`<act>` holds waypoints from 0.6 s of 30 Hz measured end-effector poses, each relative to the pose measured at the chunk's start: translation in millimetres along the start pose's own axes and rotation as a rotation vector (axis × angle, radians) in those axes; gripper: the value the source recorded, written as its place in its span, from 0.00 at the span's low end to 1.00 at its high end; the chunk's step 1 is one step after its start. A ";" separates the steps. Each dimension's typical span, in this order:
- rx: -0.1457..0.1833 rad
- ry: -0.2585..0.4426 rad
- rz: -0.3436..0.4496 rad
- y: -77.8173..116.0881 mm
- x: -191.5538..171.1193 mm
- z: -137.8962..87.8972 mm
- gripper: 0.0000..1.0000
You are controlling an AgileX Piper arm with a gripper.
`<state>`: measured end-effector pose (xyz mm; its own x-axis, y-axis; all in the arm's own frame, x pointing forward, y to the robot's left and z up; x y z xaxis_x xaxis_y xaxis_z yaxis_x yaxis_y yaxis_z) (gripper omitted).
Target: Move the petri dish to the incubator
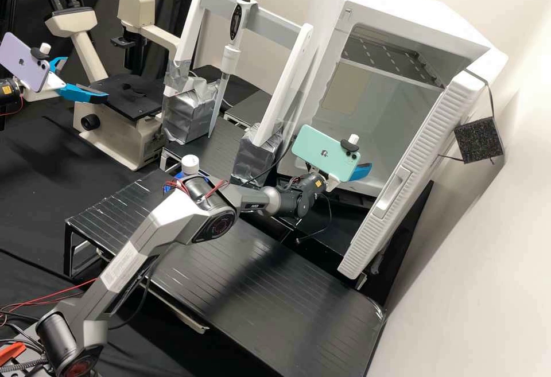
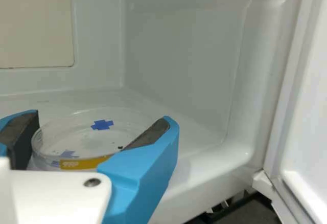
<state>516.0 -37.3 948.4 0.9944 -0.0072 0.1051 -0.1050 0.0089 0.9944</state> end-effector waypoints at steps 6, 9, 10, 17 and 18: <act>-0.003 0.001 -0.001 -2.1 0.6 -0.5 1.00; -0.024 -0.003 -0.003 -2.6 0.4 0.1 1.00; -0.023 -0.005 -0.005 -3.2 0.2 0.7 1.00; -0.016 -0.009 -0.019 -8.1 -5.9 2.8 1.00; -0.016 -0.008 -0.017 -6.5 -7.8 1.9 1.00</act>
<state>508.9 -39.2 941.2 0.9960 -0.0156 0.0881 -0.0877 0.0246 0.9958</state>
